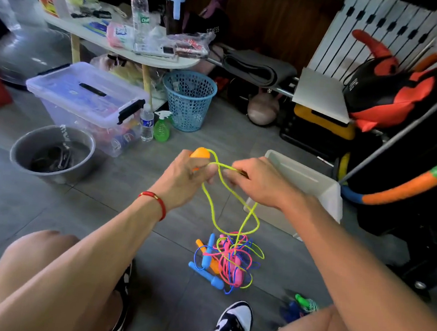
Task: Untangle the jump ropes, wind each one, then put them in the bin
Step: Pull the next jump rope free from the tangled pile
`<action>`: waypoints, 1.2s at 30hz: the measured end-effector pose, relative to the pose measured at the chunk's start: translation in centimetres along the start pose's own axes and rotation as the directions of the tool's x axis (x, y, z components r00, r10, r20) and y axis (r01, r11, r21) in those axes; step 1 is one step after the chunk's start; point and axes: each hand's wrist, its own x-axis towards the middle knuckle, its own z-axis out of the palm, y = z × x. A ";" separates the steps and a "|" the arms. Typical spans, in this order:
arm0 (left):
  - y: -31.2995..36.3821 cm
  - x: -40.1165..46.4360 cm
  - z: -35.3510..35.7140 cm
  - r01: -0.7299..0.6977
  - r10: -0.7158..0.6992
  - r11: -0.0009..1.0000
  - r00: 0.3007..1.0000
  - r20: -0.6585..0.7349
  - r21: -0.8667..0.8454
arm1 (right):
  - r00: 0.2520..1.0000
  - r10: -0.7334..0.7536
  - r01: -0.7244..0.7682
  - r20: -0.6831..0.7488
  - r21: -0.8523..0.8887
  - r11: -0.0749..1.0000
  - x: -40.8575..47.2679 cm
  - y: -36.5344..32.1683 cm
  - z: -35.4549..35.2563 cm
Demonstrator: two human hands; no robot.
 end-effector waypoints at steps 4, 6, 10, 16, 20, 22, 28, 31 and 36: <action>0.0 0.1 -2.0 0.169 -0.214 0.973 0.922 -0.324 -0.160 | 0.960 0.238 -0.272 0.149 0.275 0.922 -5.3 4.4 6.9; -0.5 0.3 -3.7 0.196 -0.329 0.935 0.792 -0.515 -0.295 | 0.893 0.361 -0.414 0.268 0.176 0.893 -9.6 7.7 11.7; -1.9 -0.2 -4.8 0.287 -0.423 0.903 0.720 -0.550 -0.319 | 0.779 0.431 -0.402 0.455 -0.165 0.901 -15.0 12.7 16.5; -4.9 0.2 -4.4 0.738 -0.716 0.672 0.670 -0.193 0.070 | 0.860 0.502 -0.435 -0.098 0.375 0.819 -8.3 10.8 6.6; -1.9 -0.3 -2.1 0.680 -0.680 0.695 0.727 -0.097 0.234 | 0.976 0.155 -0.121 -0.155 0.207 0.971 -3.6 3.2 -2.7; -0.3 -0.2 -0.9 0.547 -0.548 0.831 0.836 -0.010 0.101 | 0.999 -0.013 0.012 -0.048 -0.031 0.999 -2.1 0.2 -4.7; 1.6 -0.9 0.1 0.121 -0.120 0.993 0.981 0.154 0.008 | 0.998 -0.036 0.043 0.046 -0.175 0.984 0.3 -1.0 -0.6; 0.1 -0.6 -0.7 0.052 -0.055 0.995 0.998 0.031 0.087 | 0.998 0.024 -0.023 0.053 -0.016 1.000 -1.2 0.9 2.1; 0.2 -0.1 -2.5 0.166 -0.175 0.985 0.926 -0.336 -0.055 | 0.933 0.306 -0.336 0.189 0.152 0.930 -6.8 7.7 10.6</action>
